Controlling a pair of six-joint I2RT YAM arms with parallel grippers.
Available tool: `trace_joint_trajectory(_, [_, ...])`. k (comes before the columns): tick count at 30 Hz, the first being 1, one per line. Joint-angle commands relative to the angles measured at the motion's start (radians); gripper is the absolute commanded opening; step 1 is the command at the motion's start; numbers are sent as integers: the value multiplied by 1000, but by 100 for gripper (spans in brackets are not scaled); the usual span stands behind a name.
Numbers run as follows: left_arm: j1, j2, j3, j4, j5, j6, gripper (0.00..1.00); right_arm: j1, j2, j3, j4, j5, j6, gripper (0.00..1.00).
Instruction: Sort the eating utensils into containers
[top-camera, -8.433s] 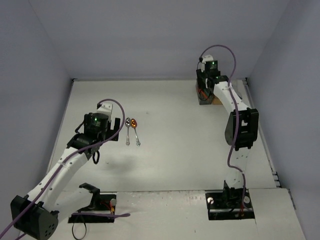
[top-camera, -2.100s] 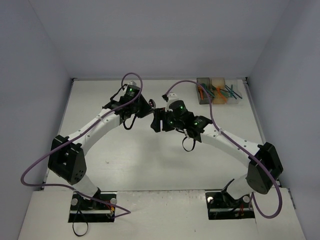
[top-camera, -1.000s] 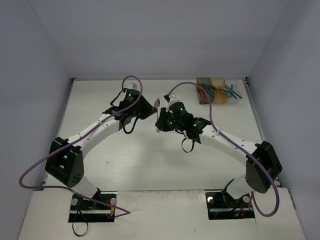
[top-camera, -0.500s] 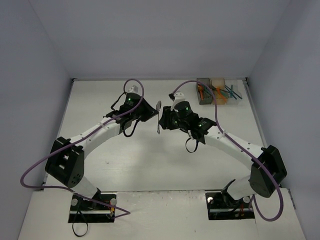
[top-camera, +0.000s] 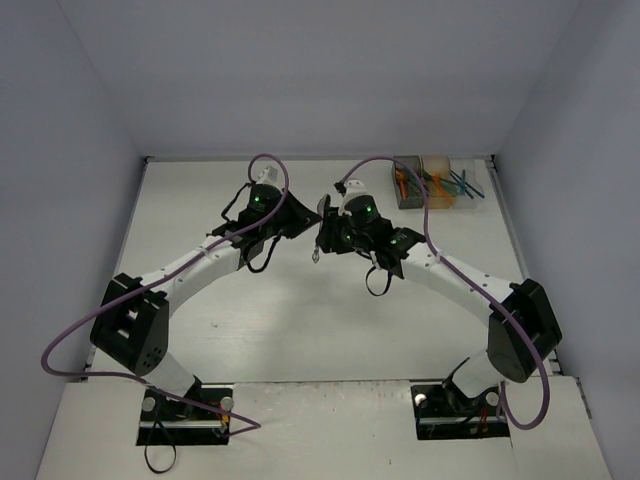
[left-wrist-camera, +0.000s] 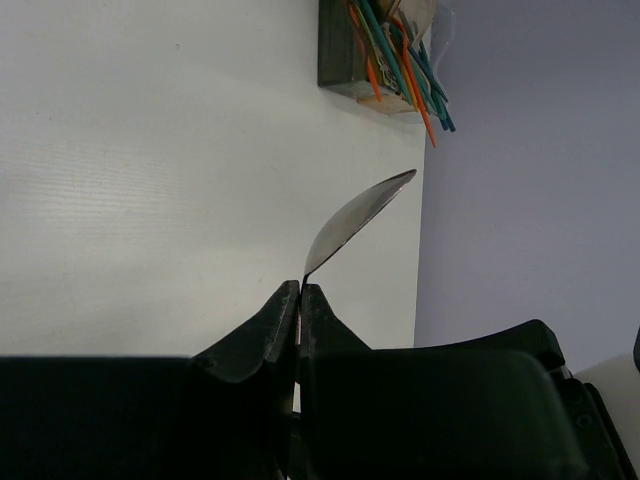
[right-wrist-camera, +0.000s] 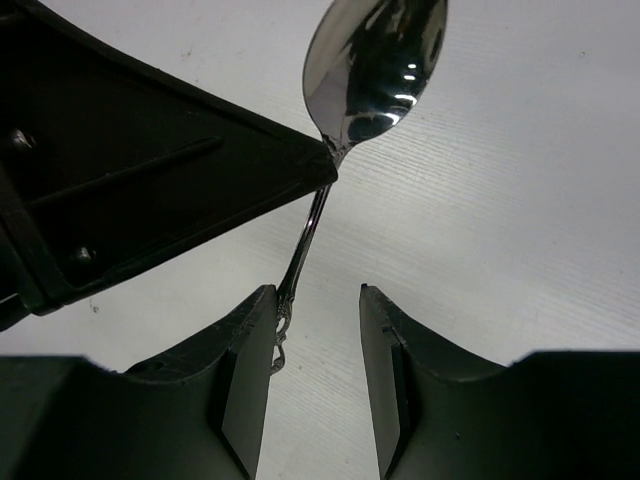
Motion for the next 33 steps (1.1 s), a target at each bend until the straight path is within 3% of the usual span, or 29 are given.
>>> trace_joint_trajectory(1, [-12, -62, 3, 121, 22, -22, 0, 3, 10, 65, 53, -10, 1, 36])
trace_joint_trajectory(15, [-15, -78, -36, 176, 22, -8, 0, -16, 17, 60, 63, -9, 32, 33])
trace_joint_trajectory(28, [-35, -100, -68, 242, 29, -25, 0, -25, 23, 48, 65, -5, 31, 0])
trace_joint_trajectory(32, [-33, -107, -87, 242, 20, -14, 1, -41, -8, 30, 63, 11, 1, 0])
trace_joint_trajectory(33, [-31, -113, -92, 240, 15, -7, 6, -56, -20, 21, 61, 8, -5, 0])
